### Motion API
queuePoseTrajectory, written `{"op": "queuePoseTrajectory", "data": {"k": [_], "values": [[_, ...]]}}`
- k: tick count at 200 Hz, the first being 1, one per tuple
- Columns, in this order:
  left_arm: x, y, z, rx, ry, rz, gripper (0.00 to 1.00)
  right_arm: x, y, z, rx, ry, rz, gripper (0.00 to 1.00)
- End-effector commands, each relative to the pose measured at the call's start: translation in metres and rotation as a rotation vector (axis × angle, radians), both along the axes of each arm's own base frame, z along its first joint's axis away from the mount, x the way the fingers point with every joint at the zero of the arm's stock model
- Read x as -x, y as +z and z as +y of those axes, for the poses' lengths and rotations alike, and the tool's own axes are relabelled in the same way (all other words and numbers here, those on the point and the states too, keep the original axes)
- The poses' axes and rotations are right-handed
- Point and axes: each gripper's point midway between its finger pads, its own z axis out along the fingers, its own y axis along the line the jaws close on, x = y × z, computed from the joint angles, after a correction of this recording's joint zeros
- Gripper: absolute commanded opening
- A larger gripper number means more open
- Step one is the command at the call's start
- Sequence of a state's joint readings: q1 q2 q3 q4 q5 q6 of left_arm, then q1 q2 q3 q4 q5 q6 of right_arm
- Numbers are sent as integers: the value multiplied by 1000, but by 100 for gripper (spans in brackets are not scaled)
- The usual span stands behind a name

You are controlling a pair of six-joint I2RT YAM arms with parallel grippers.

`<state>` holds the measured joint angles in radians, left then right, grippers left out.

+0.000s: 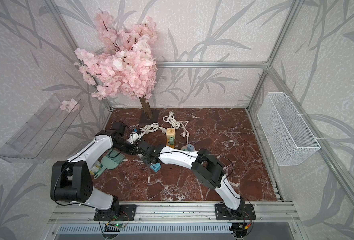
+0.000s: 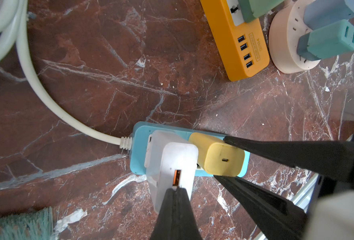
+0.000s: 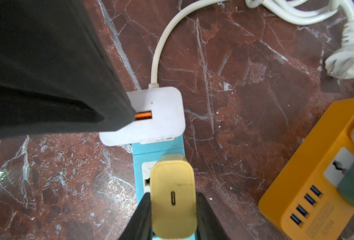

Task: Pull the plug off the socket
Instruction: Remove the plug from the socket.

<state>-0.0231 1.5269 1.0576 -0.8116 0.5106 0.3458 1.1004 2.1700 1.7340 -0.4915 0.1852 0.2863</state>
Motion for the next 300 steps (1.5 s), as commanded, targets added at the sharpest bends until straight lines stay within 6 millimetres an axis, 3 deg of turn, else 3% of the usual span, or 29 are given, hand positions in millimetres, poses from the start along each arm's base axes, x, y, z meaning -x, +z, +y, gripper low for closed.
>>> {"op": "queuePoseTrajectory", "data": {"k": [1,39,97,201,252,300], "values": [[14,-41,15,-108,34,119,0,16,12,9,36,101,-89,8],[15,-42,15,-108,29,122,0,18,13,17,-61,104,39,6],[14,-43,15,-109,31,122,0,15,13,13,-138,95,155,5],[14,-43,13,-98,31,128,0,13,15,-4,133,73,-222,2],[15,-42,11,-86,29,131,0,17,16,4,101,110,-208,2],[15,-25,2,-29,4,83,0,22,12,12,13,104,-94,1]]}}
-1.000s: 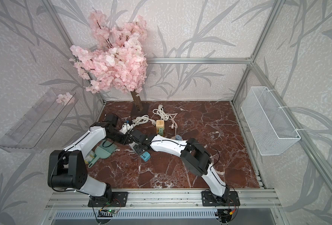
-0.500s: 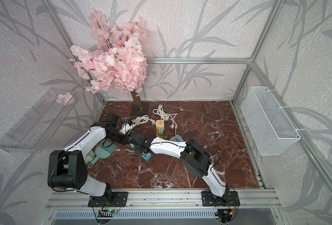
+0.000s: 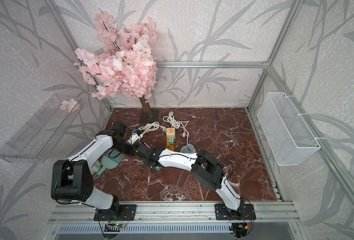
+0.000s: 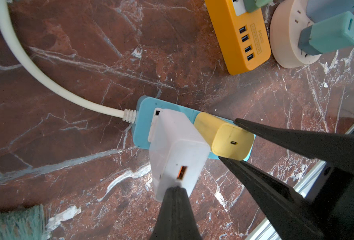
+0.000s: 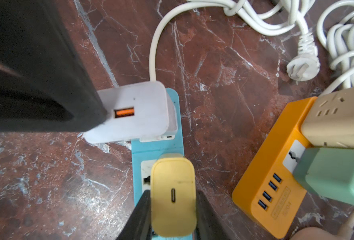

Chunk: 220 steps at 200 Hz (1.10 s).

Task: Pull the plug off the socket
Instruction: Remove the plug from the socket.

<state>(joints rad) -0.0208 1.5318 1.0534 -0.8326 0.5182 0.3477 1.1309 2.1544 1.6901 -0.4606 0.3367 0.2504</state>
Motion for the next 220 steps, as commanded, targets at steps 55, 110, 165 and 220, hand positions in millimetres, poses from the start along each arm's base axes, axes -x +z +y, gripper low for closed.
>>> {"op": "queuePoseTrajectory", "data": {"k": [55,110,165,220], "values": [[-2,-17,1,-29,2,49,0,34,7,27,-139,133,186,1],[-12,-2,-11,44,-7,44,0,29,0,23,-133,105,200,1],[-21,1,-15,67,-7,54,0,27,0,26,-157,97,213,0],[-32,6,-16,75,9,29,0,28,-4,27,-161,95,224,0]]}}
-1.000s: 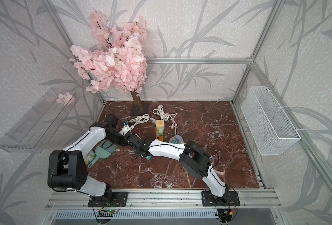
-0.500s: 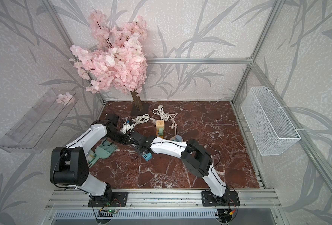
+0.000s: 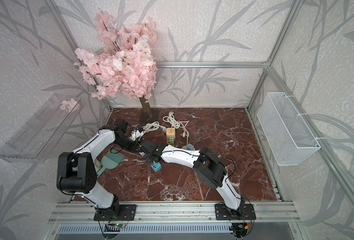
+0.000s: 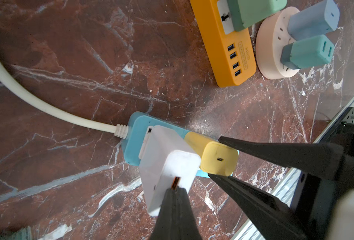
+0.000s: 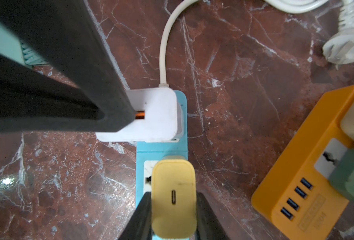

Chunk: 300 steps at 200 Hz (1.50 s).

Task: Pull the plug off the socket
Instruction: Remove the plug from the socket.

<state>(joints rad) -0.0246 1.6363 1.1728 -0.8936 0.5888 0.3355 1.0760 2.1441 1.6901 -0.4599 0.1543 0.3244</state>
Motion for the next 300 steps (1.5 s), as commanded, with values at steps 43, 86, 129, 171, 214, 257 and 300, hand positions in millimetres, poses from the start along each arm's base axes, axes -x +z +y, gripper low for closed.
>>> {"op": "queuePoseTrajectory", "data": {"k": [43,86,129,171,214,257,300], "values": [[-18,-13,-3,-10,21,9,0,28,-5,24,-57,109,64,0],[-18,-36,7,-81,44,74,0,27,-5,24,-66,100,67,0],[-10,-51,13,-118,40,119,0,23,-5,20,-75,70,74,0],[0,-54,12,-117,13,127,0,18,-5,16,-90,46,84,0],[9,-53,9,-99,-15,127,0,15,-10,12,-93,12,99,0],[18,-68,12,-119,-22,147,0,5,-9,1,-114,-65,111,0],[20,-67,12,-116,-26,141,0,9,-8,2,-69,-22,53,0]]}}
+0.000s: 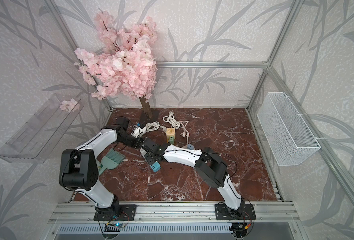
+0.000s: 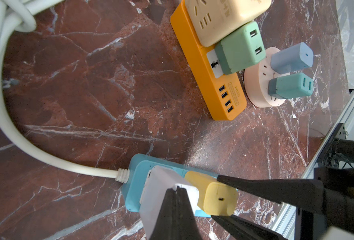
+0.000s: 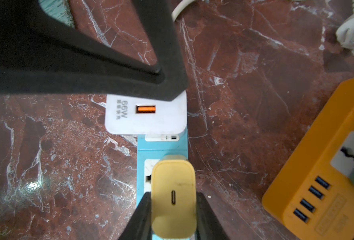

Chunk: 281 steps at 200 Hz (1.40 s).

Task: Pull the plug off the socket
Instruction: Remove the plug from the socket.

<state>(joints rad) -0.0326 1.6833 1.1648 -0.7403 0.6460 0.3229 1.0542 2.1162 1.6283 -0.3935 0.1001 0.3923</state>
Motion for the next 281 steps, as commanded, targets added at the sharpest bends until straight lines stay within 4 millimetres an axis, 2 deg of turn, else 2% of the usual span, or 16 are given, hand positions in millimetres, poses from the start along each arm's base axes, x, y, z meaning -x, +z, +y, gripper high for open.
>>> {"op": "queuePoseTrajectory", "data": {"k": [1,29,66,102,151,196,281], "values": [[49,-62,24,-178,-16,231,0,10,-6,4,9,27,-5,0],[49,-61,23,-175,-17,230,0,15,2,8,53,69,-99,0],[49,-62,23,-176,-19,235,0,17,0,11,123,109,-163,0],[51,-63,23,-178,-20,237,0,18,1,16,87,91,-144,0],[54,-65,23,-178,-28,238,0,12,11,16,-52,40,-12,0],[55,-66,23,-177,-29,240,0,10,3,12,-37,31,14,0],[56,-68,23,-175,-29,242,0,19,7,17,220,125,-312,0]]}}
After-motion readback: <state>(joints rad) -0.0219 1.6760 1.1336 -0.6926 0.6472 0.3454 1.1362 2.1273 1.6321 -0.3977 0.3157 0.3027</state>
